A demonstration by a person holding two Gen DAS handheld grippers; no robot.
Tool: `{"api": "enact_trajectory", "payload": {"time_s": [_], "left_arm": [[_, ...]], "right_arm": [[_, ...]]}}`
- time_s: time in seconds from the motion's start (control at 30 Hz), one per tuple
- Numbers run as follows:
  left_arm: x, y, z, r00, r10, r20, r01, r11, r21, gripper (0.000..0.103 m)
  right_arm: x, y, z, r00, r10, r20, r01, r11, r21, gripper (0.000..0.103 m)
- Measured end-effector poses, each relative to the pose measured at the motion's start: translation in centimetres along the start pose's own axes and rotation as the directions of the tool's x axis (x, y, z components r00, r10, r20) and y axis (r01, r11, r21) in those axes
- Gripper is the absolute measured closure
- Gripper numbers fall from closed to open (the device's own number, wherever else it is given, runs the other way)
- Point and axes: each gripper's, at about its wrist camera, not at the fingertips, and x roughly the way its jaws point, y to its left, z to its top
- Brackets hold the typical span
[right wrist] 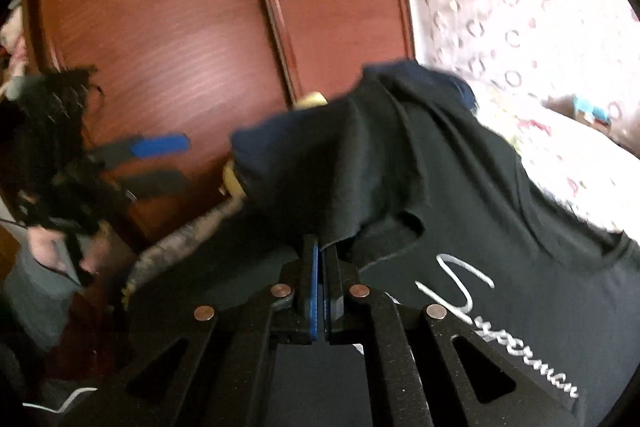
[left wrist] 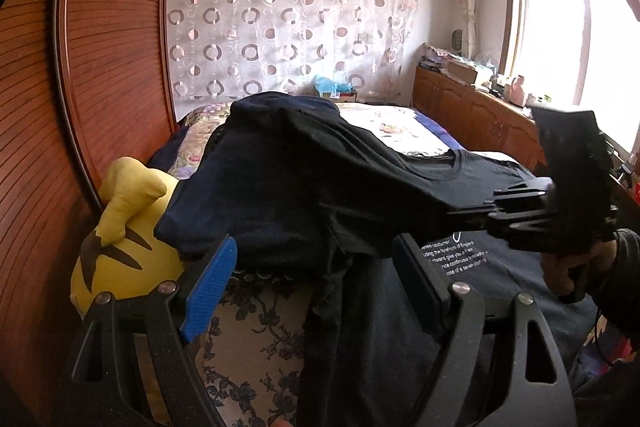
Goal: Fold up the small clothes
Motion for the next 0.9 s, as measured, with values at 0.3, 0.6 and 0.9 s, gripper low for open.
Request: {"api": "enact_trajectory", "payload": {"time_s": [0.3,0.6,0.9], "left_arm": [[0.5,-0.2,0.2,1.0,-0.014,-0.01,0.014,1.0,0.015,0.022],[1.0,-0.6,0.0,0.999,-0.029,-0.025,0.03,0.999,0.023,0.022],[1.5,-0.6,-0.4,0.998,-0.033,-0.045,0.034,0.999,0.015,0.022]], "right_arm": [[1.2,-4.5,-0.1,0.994,-0.107,0.01,0.106,0.992,0.071,0.06],[8.4,-7.8,2.4,0.995,-0.089,-0.053,0.095,0.987,0.129,0.06],[10.7,-9.2,4.6,0.996,-0.066,-0.062,0.073,0.991,0.108,0.101]]}}
